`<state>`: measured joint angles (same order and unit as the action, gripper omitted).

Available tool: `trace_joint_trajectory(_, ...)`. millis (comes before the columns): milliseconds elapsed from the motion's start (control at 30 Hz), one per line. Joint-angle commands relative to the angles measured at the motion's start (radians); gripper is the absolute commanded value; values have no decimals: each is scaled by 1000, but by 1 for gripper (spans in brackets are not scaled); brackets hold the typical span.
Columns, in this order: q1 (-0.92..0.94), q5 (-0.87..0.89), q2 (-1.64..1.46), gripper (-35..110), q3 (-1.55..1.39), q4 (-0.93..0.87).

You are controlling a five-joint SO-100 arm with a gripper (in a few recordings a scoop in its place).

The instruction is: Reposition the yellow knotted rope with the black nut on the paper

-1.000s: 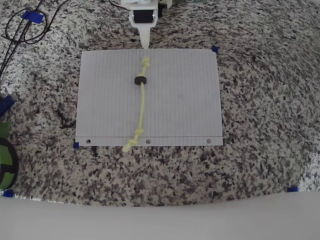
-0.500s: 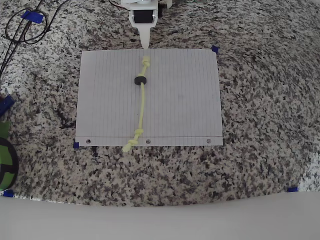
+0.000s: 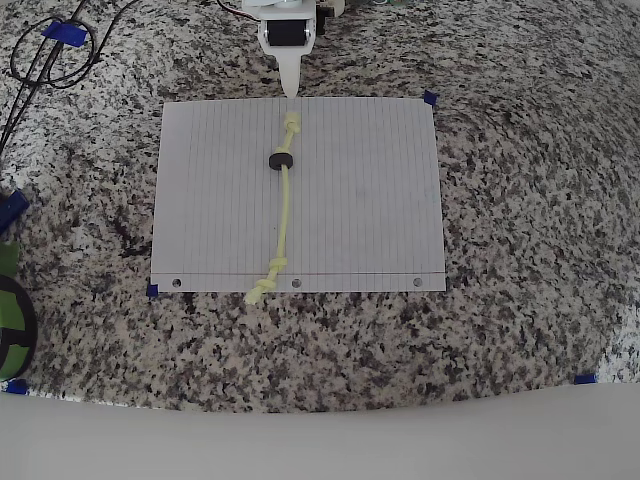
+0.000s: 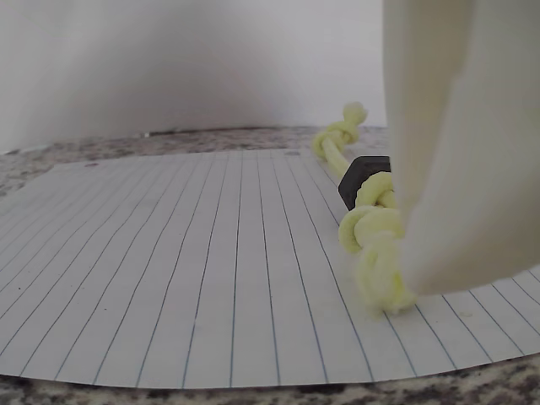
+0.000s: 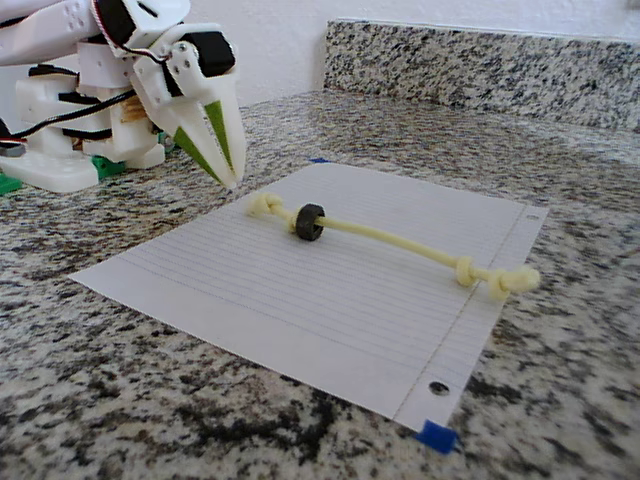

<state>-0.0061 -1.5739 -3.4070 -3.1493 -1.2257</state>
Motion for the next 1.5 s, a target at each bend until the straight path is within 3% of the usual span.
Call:
trace_joint_trajectory(0,-3,9,-3,6,0,9)
trace_joint_trajectory(767,5,9,-3,6,12,14)
trace_joint_trajectory(1267,21,12,242,6,314,54)
trace_joint_trajectory(1467,-12,308,417,6,347,138)
